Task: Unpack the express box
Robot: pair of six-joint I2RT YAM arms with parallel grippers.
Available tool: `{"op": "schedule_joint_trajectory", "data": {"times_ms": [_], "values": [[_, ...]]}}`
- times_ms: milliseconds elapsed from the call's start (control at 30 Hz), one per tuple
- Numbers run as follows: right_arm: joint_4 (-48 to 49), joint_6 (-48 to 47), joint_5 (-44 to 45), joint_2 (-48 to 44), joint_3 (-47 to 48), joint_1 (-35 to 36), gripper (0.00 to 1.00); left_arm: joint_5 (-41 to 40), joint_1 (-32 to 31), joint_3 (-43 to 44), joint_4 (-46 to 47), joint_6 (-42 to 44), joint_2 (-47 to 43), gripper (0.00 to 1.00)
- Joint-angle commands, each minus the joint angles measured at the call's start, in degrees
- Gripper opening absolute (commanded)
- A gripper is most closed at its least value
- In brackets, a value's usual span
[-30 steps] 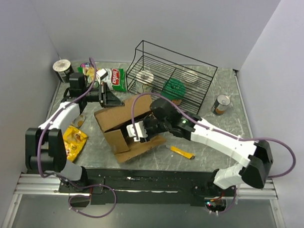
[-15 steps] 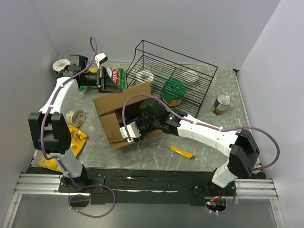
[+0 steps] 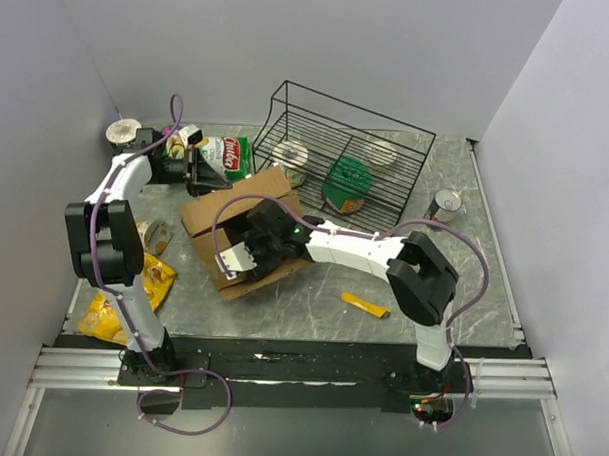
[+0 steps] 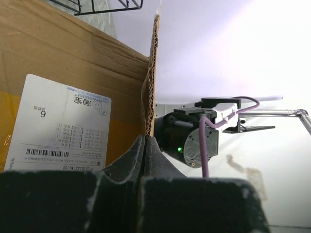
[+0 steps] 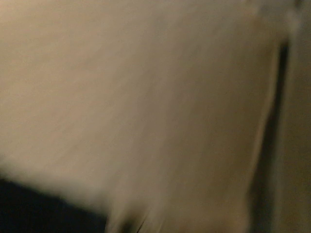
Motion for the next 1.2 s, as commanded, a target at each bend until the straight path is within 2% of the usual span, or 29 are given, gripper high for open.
{"op": "schedule_joint_trajectory", "data": {"times_ms": [0,200,267,367,400,500,567,667,733,833,900,967,1067,1167], "values": [[4.01,-2.12,2.10,3.18,2.62,0.31,0.64,11.12,-0.11,1.36,0.38,0.24,1.02,0.01],[-0.88,-5.63,1.84,12.75,8.32,-0.57,0.60,11.21,0.07,1.97,1.35,-1.18,4.36,0.01],[-4.57,-5.55,2.72,16.61,12.19,-0.74,0.53,11.21,-0.02,2.93,1.35,-1.18,5.24,0.01],[-4.94,-4.50,2.72,18.04,14.14,-1.36,0.33,11.21,0.07,3.29,0.91,-0.66,5.77,0.01],[-4.33,-4.23,2.63,17.43,13.61,-1.71,0.20,11.12,-0.02,3.29,0.56,-0.22,5.77,0.01],[-0.03,-2.30,0.62,11.03,8.00,-2.06,0.05,10.95,0.15,3.11,-1.19,2.42,5.59,0.01],[1.29,-0.29,-1.75,3.94,3.43,-2.59,0.00,10.68,0.07,3.11,-1.90,4.00,5.42,0.01],[-0.88,4.45,-4.91,-5.82,1.04,-2.77,0.00,10.24,0.15,3.55,-3.92,6.45,5.33,0.01],[-6.76,6.48,-9.74,-10.07,1.91,-2.77,0.00,9.46,0.33,3.90,-5.67,7.87,5.33,0.01],[-12.92,11.40,-13.97,-18.32,2.53,-2.77,0.00,7.00,0.42,5.57,-9.44,12.43,5.24,0.01],[-16.60,13.34,-15.03,-20.80,2.62,-2.68,0.00,2.44,0.51,7.32,-12.35,19.10,5.16,0.02],[-17.68,18.34,-14.95,-24.31,2.45,-2.77,0.00,-3.43,0.42,9.08,-16.13,24.89,5.15,0.02],[-20.84,24.49,-13.02,-29.50,2.01,-2.86,0.00,-7.76,0.42,10.14,-19.90,30.54,5.42,0.03],[-23.74,31.09,-10.29,-36.17,-0.18,-4.52,0.00,-6.73,0.59,9.18,-24.64,35.79,5.94,0.01]]}}
